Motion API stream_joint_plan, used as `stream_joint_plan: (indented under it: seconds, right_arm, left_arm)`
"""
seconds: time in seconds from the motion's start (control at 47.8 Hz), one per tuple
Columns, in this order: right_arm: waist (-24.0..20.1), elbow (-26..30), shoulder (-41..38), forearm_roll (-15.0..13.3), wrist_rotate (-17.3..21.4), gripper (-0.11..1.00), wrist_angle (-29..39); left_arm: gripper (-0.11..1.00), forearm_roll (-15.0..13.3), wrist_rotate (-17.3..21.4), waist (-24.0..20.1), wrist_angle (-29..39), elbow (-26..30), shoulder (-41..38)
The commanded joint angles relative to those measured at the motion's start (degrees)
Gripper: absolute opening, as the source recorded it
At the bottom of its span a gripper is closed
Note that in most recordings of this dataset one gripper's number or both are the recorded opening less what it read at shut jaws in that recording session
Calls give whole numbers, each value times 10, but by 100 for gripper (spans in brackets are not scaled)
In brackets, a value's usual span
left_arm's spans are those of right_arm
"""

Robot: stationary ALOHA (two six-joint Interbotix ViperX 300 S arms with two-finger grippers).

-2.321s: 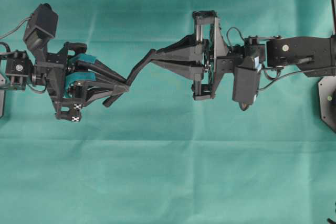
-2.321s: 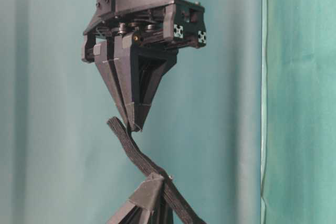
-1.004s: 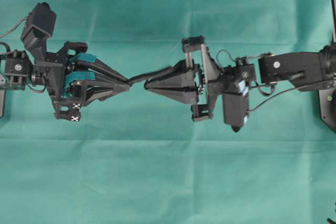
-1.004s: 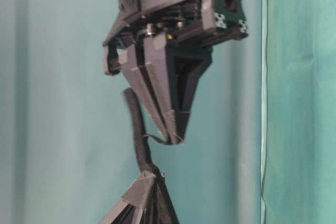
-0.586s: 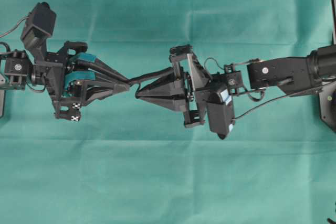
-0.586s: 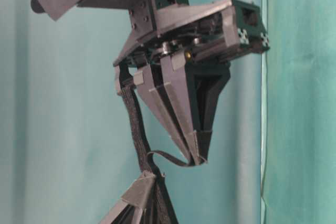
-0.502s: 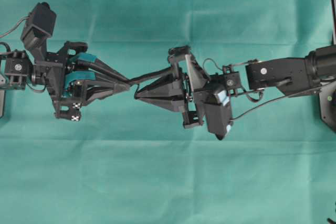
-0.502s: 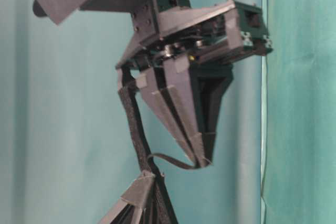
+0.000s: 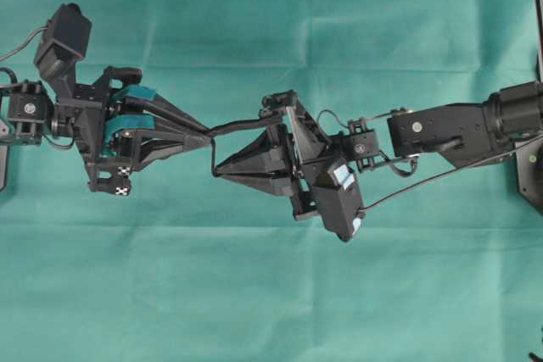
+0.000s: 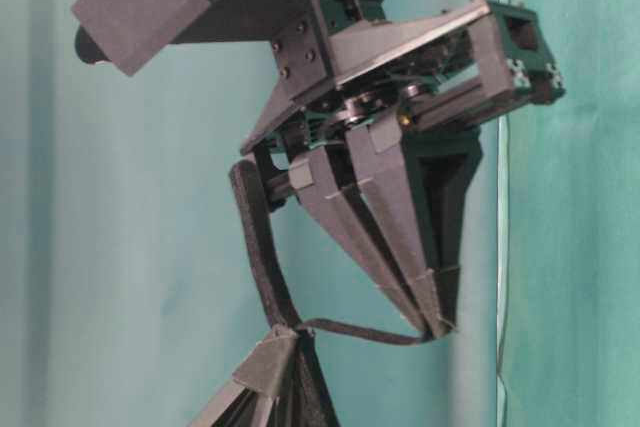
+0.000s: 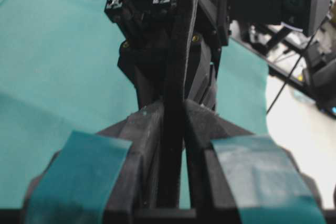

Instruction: Peel off the Velcro with your right arm.

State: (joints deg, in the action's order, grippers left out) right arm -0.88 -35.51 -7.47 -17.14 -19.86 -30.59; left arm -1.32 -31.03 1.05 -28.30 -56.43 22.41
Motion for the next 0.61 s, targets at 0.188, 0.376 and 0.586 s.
stream_joint_plan:
  seconds: [0.188, 0.376, 0.586]
  right_arm:
    - [-14, 8, 6, -1, 2, -9, 15]
    - [-14, 4, 21, -1, 3, -9, 15]
    - [-14, -1, 36, 1, 3, -9, 15]
  left_arm:
    - [10, -1, 0, -4, -11, 12, 9]
    - [10, -1, 0, -4, -11, 10, 9]
    - [10, -1, 0, -4, -11, 9, 10]
